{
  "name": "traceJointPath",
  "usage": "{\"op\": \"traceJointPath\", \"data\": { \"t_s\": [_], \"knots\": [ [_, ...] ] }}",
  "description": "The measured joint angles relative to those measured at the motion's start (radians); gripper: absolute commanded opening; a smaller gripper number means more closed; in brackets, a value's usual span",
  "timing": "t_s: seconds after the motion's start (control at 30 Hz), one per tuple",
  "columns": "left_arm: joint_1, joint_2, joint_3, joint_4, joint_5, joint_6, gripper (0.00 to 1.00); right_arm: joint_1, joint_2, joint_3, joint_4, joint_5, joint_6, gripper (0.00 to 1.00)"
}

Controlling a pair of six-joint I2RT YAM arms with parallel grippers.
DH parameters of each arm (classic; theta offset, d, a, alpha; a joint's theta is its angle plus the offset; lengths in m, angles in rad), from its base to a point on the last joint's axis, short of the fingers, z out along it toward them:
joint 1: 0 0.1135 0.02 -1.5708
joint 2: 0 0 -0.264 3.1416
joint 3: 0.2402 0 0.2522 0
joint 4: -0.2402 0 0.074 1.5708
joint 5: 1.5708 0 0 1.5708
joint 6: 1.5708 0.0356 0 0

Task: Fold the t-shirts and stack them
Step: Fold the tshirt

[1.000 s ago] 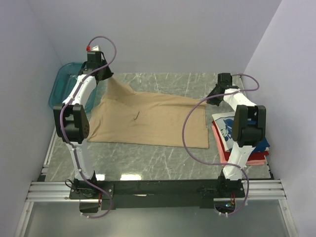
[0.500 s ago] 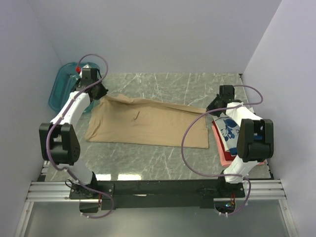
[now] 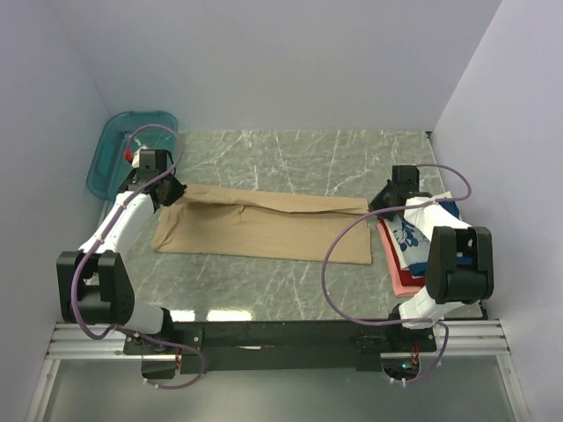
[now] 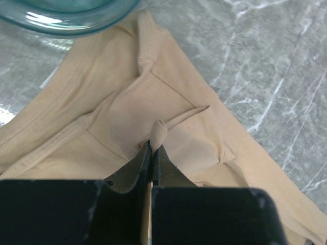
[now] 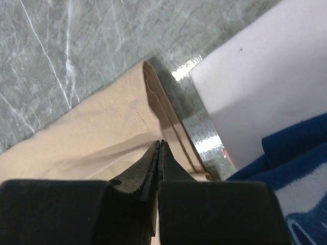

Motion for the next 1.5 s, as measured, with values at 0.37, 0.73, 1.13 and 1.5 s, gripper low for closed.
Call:
{"op": "traceJointPath", "data": {
  "t_s": [0.37, 0.73, 1.13, 1.5],
  "knots": [
    [0.031, -0.031, -0.039, 0.002, 0.008, -0.017, 0.00, 0.000, -0.083, -0.079, 0.019, -0.002, -0.001, 0.00],
    [0.031, -0.089, -0.172, 0.033, 0.035, -0.042, 0.00, 0.000, -0.113, -0.144, 0.037, -0.010, -0.004, 0.02],
    [0.031, -0.132, -0.243, 0.067, 0.062, -0.066, 0.01, 0.000, -0.205, -0.163, 0.025, -0.007, -0.023, 0.43],
    [0.031, -0.145, -0.294, 0.105, 0.078, -0.069, 0.09, 0.131, -0.212, -0.148, 0.012, 0.016, -0.022, 0.42]
  ]
}}
